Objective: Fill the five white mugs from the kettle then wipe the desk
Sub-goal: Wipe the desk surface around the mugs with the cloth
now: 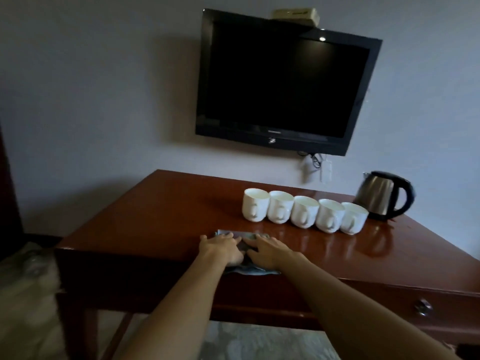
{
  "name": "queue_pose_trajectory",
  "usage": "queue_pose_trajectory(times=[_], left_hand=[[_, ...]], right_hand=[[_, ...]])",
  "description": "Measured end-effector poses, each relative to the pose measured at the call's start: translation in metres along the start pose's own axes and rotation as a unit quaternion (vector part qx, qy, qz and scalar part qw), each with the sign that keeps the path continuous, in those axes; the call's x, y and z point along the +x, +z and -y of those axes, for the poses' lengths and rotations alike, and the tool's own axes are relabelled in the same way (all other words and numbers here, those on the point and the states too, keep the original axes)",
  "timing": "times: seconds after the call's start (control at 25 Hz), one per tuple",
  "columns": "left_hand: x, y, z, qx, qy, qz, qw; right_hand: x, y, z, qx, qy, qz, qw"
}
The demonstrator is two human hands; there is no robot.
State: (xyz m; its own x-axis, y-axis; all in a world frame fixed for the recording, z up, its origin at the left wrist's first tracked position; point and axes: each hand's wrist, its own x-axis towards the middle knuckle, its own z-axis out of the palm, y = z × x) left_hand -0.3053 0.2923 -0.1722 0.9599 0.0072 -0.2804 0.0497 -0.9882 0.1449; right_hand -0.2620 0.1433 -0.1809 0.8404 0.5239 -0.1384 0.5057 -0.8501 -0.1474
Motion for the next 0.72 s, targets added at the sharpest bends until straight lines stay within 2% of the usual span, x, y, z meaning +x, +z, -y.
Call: queue_pose_trajectory(times=[0.16, 0.32, 0.56, 0.72], left_hand=[[-0.037, 0.000, 0.075, -0.008, -0.061, -0.011, 0.998], [-0.044, -0.006, 0.118, 0.018, -0.108, 0.022, 0.994], [-0.010, -0.023, 0.158, 0.016, -0.149, 0.052, 0.987], [0.035, -0.039, 0.186, -0.015, -0.143, 0.061, 0.988]], right_hand=[[0.029, 0.008, 0.080, -0.025, -0.046, 0.025, 0.998], [0.060, 0.016, 0.127, -0.043, -0.075, 0.042, 0.995], [0.108, 0.011, 0.149, -0.061, -0.100, 0.072, 0.991], [0.157, 0.005, 0.158, -0.072, -0.071, 0.096, 0.990]])
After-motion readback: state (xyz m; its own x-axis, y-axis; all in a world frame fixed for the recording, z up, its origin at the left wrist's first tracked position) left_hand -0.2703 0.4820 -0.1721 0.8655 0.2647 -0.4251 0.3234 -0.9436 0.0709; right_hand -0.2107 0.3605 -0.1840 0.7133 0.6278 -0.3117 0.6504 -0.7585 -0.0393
